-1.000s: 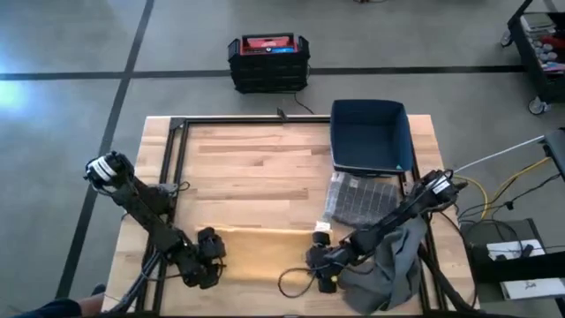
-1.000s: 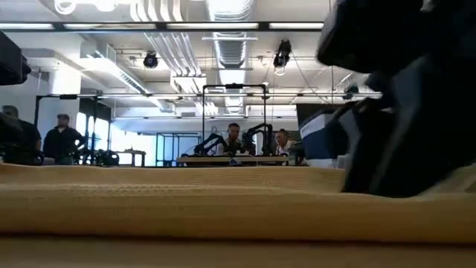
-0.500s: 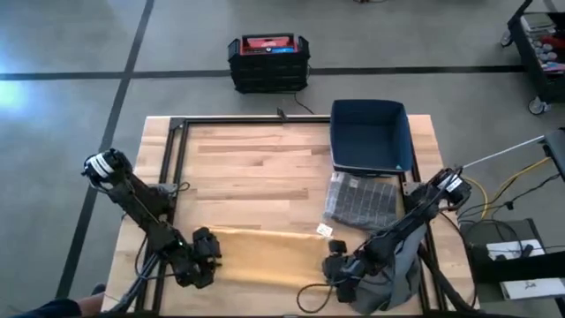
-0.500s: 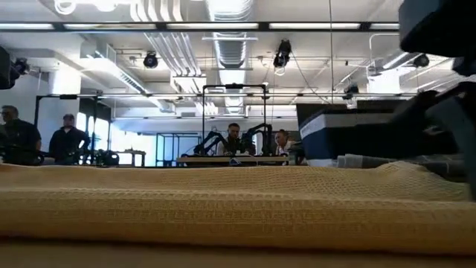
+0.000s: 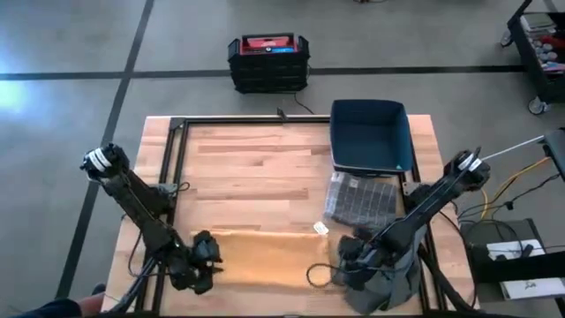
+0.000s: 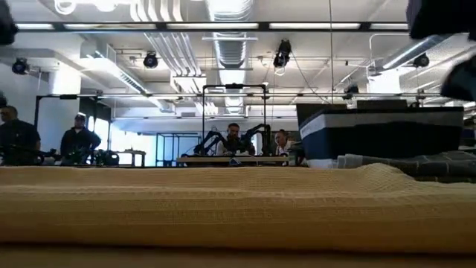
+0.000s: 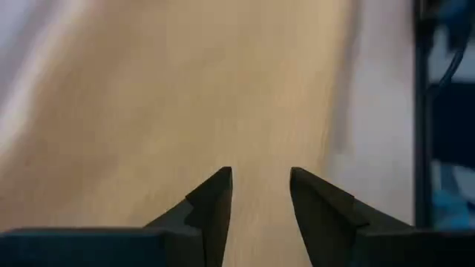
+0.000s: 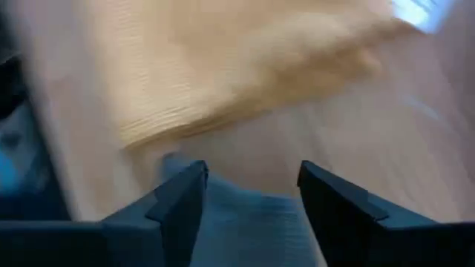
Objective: Fold towel
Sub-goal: Fold the yellow kitchen towel
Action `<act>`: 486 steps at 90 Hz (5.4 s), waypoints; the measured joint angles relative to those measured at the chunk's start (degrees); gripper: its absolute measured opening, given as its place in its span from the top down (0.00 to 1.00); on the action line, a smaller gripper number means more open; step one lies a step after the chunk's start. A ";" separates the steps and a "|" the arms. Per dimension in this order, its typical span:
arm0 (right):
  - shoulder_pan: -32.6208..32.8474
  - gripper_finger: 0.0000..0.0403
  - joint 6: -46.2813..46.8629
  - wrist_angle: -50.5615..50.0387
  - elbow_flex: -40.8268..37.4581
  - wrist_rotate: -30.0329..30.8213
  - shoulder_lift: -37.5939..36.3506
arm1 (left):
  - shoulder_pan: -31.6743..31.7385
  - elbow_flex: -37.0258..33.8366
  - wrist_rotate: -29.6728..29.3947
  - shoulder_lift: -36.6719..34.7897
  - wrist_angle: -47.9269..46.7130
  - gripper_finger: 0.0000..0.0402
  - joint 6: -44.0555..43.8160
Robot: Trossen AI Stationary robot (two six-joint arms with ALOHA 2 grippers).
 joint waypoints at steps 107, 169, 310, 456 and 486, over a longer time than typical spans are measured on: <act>-6.21 0.59 12.69 39.18 -4.08 7.97 16.90 | 6.28 1.50 -8.30 22.82 21.99 0.70 12.16; -7.25 1.00 7.32 3.32 -4.27 4.20 -4.88 | 5.44 1.15 1.96 10.85 13.77 0.83 8.28; -14.64 1.00 -18.37 -4.95 49.83 1.69 31.18 | 5.12 16.55 8.24 12.85 -5.76 0.85 1.47; -14.34 0.64 -26.88 10.21 72.25 -1.84 52.57 | 2.06 14.61 10.19 9.43 -8.85 0.95 -4.41; -14.12 0.52 -31.72 10.37 72.25 -4.80 52.80 | 2.06 14.63 2.50 2.33 -11.02 0.95 -3.64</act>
